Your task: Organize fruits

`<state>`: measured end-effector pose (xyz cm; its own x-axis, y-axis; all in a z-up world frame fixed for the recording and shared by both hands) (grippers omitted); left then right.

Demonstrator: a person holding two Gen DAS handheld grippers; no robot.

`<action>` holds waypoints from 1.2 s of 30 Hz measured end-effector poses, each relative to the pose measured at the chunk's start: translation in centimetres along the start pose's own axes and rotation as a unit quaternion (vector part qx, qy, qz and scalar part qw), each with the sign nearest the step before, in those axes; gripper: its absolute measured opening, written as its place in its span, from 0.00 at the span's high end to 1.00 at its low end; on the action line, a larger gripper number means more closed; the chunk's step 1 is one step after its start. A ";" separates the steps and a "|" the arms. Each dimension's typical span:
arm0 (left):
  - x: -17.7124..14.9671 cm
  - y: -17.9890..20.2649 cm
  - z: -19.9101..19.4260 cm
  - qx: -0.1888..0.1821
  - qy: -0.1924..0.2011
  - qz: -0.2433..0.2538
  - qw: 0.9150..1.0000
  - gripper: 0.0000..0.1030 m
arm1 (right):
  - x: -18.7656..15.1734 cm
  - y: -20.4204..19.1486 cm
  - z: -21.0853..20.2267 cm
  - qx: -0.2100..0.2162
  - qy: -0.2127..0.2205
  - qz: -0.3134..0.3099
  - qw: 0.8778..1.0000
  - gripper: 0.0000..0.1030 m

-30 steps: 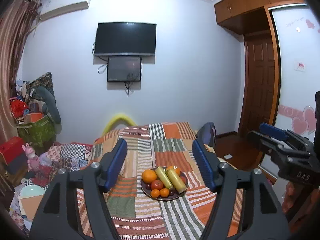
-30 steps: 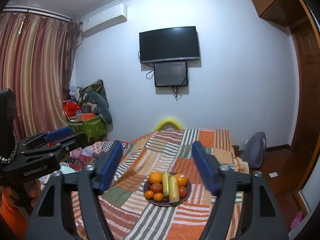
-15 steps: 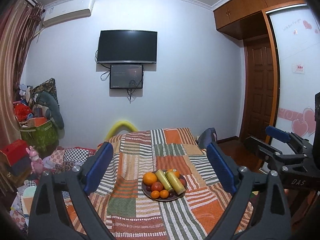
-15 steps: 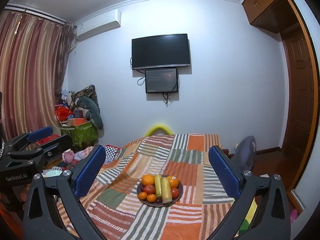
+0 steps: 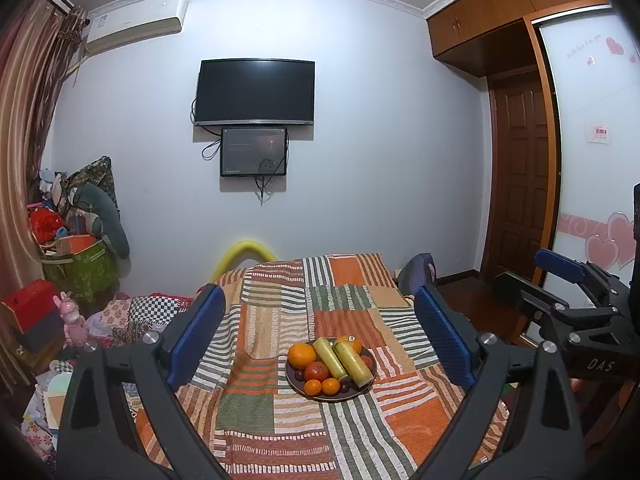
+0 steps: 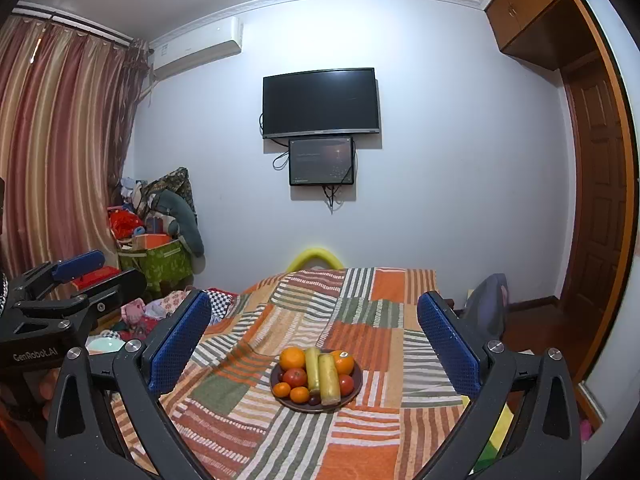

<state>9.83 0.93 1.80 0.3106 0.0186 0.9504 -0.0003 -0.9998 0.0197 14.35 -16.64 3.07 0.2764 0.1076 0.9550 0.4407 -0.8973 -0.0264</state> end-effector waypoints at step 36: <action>-0.2 0.4 0.4 -0.007 -0.003 -0.007 1.000 0.00 | 0.0 0.3 -0.3 -0.010 0.001 0.007 1.000 0.00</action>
<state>10.11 0.50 1.50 0.3156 0.0326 0.9483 -0.0097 -0.9992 0.0376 14.21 -17.05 3.19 0.2804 0.0948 0.9552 0.4200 -0.9069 -0.0333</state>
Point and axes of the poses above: each gripper's, at about its wrist camera, not at the fingertips, and z roughly the way its jaws point, y to its right, x to its top, the point moved 9 cm from there along z, roughly the way its jaws point, and after that the axes turned 7 degrees about -y, right-handed, at the moved point
